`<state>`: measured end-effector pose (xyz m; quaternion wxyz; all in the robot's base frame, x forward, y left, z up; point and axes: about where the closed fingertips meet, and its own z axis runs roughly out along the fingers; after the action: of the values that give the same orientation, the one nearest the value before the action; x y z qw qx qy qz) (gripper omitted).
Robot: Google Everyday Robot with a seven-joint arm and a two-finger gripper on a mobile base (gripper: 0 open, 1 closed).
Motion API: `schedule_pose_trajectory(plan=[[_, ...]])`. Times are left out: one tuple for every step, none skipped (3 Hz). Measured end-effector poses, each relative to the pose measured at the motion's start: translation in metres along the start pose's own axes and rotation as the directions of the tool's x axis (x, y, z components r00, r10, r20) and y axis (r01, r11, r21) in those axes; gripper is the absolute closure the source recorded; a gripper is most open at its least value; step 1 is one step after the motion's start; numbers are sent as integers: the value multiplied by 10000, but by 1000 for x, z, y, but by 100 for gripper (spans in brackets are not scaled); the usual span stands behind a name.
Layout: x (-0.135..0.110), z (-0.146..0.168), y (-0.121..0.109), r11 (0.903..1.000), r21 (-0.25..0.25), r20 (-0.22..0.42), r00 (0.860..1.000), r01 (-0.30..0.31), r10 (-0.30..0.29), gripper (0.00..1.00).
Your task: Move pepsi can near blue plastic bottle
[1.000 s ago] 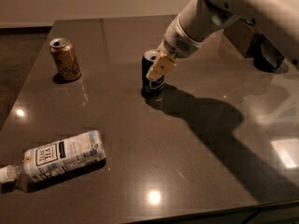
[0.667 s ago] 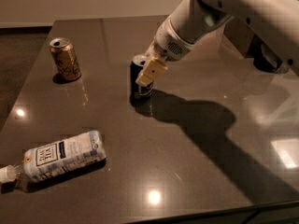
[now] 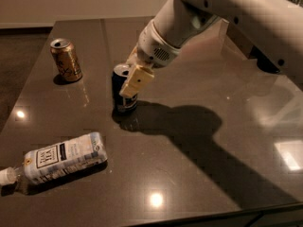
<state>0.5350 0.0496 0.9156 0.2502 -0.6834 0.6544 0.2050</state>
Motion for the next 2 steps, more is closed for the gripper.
schedule_pose_trajectory(plan=[[-18,15,24,9944,-492,-230,9952,941,-953,100],[-26,20,34,9874,-733,-295,9893,1403,-1428,100]])
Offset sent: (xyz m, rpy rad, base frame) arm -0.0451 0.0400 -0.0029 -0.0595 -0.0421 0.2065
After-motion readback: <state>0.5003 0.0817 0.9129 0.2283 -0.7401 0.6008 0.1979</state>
